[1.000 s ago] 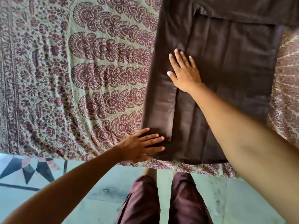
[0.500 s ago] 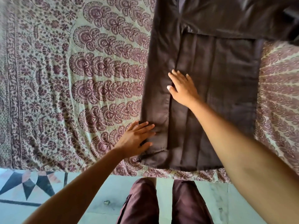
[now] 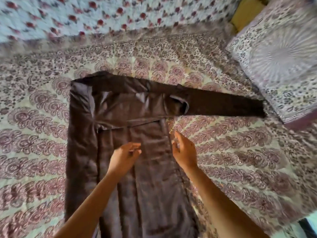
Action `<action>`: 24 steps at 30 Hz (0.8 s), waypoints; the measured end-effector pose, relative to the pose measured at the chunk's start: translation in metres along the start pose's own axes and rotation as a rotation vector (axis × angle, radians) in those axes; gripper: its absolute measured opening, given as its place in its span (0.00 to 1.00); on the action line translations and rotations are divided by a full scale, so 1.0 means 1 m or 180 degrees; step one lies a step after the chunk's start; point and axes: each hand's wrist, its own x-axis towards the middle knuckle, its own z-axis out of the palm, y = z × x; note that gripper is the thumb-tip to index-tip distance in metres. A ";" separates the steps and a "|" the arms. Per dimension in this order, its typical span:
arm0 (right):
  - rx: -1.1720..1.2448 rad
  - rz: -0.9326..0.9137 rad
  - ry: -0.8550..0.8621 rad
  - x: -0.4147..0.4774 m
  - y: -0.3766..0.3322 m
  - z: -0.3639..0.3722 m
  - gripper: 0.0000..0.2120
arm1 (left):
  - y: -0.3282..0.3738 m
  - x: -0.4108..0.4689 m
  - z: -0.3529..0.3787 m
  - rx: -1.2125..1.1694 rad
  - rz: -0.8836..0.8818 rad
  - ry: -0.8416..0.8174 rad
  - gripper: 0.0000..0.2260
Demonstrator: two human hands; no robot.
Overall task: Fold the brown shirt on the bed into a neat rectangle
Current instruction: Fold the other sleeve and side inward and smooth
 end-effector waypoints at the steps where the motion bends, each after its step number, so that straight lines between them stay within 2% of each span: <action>1: -0.0028 0.0082 0.0073 0.011 0.016 -0.010 0.22 | 0.015 0.017 0.013 0.0034 0.0018 -0.0028 0.19; 4: -0.0012 0.0571 0.0036 0.041 0.062 -0.030 0.20 | 0.048 0.063 0.047 0.0347 0.0044 0.0018 0.14; 8: -0.0104 0.0414 -0.0227 0.082 0.100 -0.034 0.19 | 0.065 0.117 0.079 0.1094 0.0353 0.0114 0.19; 12: -0.0177 0.0333 -0.0641 0.126 0.112 -0.014 0.22 | 0.069 0.159 0.091 0.1583 -0.0167 -0.0154 0.25; 15: 0.0087 0.0423 -0.0772 0.155 0.110 0.012 0.24 | 0.061 0.177 0.093 0.1721 -0.0160 -0.0283 0.26; 17: 0.0222 0.0538 -0.0713 0.170 0.110 0.025 0.24 | 0.051 0.184 0.094 0.1532 -0.0261 -0.0312 0.26; 20: 0.0292 0.0625 -0.0480 0.179 0.102 0.034 0.26 | 0.042 0.179 0.095 0.0714 -0.0074 -0.0173 0.28; 24: 0.0683 0.0171 0.0051 0.174 0.077 0.032 0.24 | 0.037 0.168 0.082 -0.0339 -0.0210 0.0498 0.22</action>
